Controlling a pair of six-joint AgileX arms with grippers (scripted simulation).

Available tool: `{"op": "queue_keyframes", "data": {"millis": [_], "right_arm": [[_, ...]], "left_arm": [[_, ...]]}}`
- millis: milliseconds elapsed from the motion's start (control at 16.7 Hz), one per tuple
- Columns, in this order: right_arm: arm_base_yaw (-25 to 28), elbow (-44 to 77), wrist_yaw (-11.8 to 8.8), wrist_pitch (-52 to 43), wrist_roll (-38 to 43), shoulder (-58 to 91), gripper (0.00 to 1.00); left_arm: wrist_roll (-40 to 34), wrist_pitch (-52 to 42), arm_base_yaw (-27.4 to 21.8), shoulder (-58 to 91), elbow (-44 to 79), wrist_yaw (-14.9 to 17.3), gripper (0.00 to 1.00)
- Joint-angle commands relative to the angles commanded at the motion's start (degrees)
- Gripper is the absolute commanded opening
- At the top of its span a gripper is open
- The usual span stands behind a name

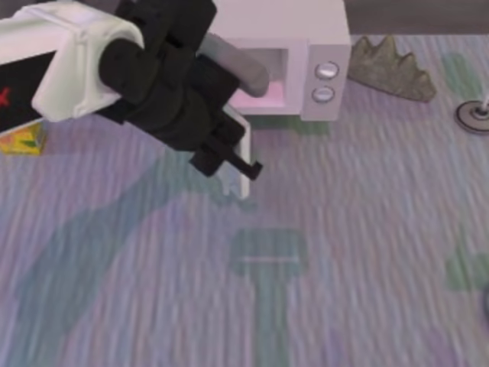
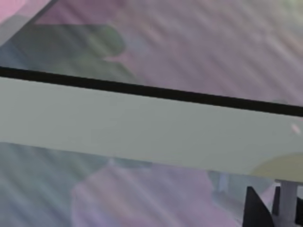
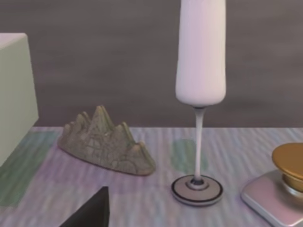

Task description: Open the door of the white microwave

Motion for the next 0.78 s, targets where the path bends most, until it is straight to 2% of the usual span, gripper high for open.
{"op": "queue_keyframes", "data": {"millis": [180,780], "right_arm": [[0.0,0.0,0.0,0.0,0.0,0.0,1.0],[0.0,0.0,0.0,0.0,0.0,0.0,1.0]], "left_arm": [[2.61,-0.46,1.04,-0.6,-1.23,1.32,0.0],[2.63,-0.46,1.05,-0.61,-1.24,1.33,0.0]]}}
